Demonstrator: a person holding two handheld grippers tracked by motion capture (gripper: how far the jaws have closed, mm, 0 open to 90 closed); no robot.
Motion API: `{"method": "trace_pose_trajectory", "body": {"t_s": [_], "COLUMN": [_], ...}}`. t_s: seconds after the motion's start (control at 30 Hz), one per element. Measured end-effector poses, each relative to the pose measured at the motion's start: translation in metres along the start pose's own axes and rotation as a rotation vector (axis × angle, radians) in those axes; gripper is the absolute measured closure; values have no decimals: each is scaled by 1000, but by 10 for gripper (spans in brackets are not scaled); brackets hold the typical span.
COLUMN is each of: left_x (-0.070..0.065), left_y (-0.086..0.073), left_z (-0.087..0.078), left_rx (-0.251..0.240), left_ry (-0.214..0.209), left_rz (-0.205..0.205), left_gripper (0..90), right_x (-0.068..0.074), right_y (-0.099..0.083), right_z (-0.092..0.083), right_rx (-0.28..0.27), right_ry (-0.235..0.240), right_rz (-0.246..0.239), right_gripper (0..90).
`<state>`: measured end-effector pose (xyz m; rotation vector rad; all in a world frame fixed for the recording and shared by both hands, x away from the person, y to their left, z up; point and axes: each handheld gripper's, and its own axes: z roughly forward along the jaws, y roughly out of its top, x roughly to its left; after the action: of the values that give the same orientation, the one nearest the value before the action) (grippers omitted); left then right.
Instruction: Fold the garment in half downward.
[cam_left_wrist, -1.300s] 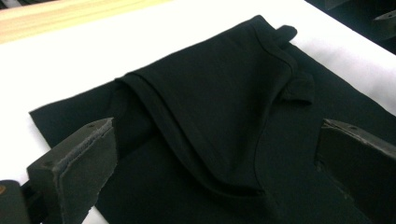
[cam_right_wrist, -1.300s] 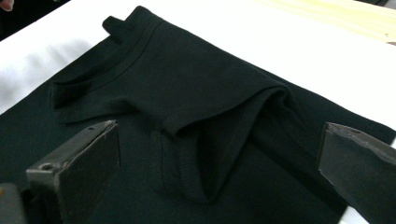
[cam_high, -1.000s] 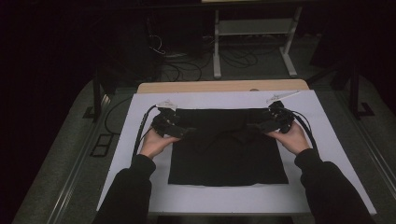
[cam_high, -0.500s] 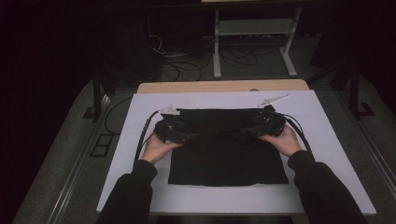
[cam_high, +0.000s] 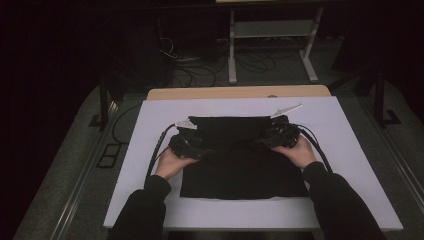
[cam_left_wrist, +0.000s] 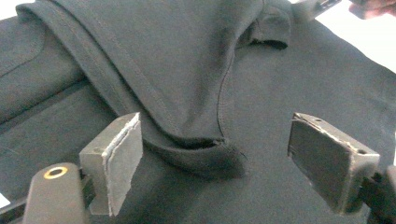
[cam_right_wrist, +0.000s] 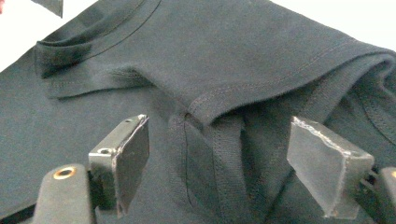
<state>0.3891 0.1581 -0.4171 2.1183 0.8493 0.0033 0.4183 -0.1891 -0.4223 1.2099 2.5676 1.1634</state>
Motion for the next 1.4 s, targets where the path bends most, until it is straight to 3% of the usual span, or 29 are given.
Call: {"method": "trace_pose_trajectory", "body": {"t_s": [0.23,0.37,0.5,0.7,0.83,1.13,1.4], "left_x": [1,-2,-3,-7,-7,-7,-9], "left_y": [-2,-3,-3,-5,-5,-6,-5], "left_z": [3,7,9,11,11,12,10], "left_rx": [21,49,55,59,61,67,44], "left_ry": [-13,-5,2,22,31,29,34], "left_rz": [7,21,35,70,78,81,77], "left_gripper": [250,329,444,703,800,831,834], "right_x": [-1,1,2,2,5,10,2], "right_y": [-1,-1,-1,-3,-4,-4,-14], "right_z": [7,9,11,13,12,-5,-20], "right_rx": [10,18,31,60,80,88,56], "right_ry": [6,6,9,31,55,95,119], "right_rz": [2,-1,-10,-23,-38,-69,-43], "right_gripper": [292,405,522,738,828,874,878]}}
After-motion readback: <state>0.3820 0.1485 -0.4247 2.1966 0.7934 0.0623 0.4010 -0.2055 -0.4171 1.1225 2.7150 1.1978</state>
